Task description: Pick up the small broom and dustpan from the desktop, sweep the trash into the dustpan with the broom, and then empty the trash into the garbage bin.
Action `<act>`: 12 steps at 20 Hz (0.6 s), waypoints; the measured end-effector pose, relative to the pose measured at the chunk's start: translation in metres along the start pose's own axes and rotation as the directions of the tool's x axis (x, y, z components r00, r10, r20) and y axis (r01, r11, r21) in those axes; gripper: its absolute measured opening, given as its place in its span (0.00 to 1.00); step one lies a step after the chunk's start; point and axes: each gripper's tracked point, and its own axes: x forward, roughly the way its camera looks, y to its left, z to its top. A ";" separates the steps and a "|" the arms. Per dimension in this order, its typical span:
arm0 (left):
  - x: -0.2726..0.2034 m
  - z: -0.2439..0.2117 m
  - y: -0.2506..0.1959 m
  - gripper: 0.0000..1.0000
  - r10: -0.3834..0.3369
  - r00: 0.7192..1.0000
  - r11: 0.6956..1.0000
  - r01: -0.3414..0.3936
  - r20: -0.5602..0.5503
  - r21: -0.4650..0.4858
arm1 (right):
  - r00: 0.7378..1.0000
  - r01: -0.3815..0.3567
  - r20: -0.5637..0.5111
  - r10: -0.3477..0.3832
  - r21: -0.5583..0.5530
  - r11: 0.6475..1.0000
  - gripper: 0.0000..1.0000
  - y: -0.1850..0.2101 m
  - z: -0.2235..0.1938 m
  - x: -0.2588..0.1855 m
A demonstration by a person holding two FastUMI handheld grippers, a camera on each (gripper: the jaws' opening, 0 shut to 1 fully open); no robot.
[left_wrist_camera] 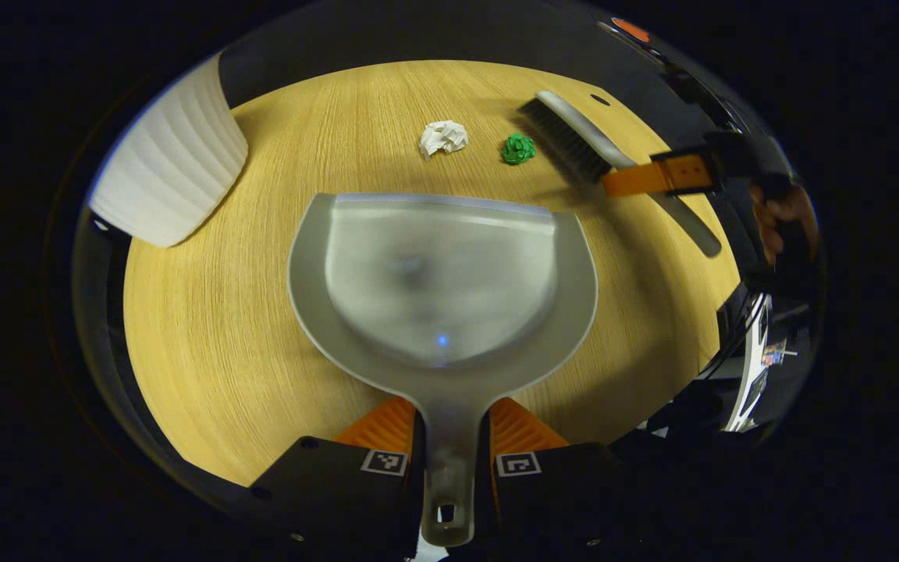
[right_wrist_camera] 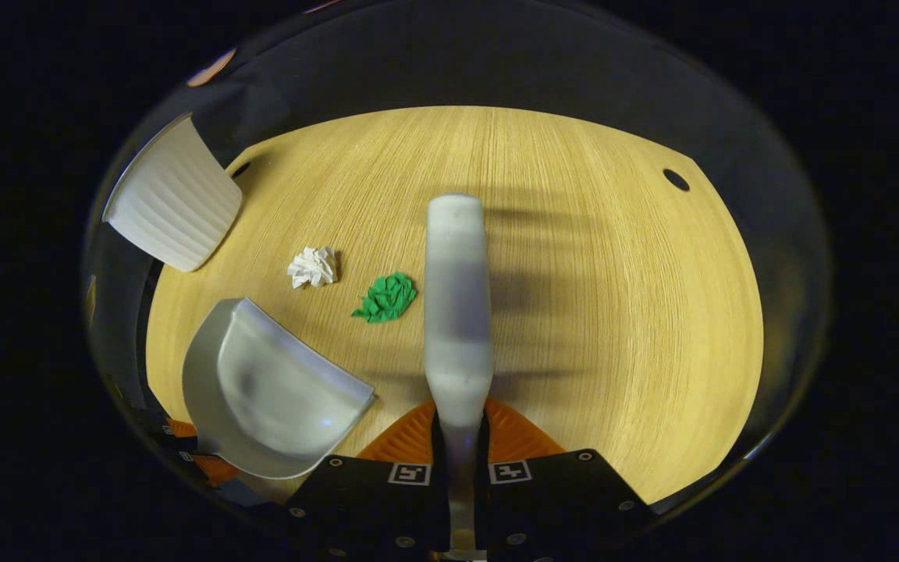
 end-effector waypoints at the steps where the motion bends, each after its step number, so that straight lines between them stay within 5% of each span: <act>1: -0.001 0.003 0.004 0.27 -0.003 1.000 1.000 0.003 -0.004 0.024 | 1.000 -0.003 -0.004 0.003 -0.022 1.000 0.12 0.000 0.008 0.004; 8: -0.001 0.021 0.020 0.27 -0.028 0.998 0.988 0.037 -0.061 0.153 | 0.996 -0.068 -0.071 0.059 -0.137 0.988 0.12 0.002 0.039 0.033; 12: 0.006 0.024 0.018 0.27 -0.046 0.996 0.988 0.056 -0.077 0.144 | 0.990 -0.126 -0.090 0.108 -0.223 0.967 0.12 0.019 0.039 0.038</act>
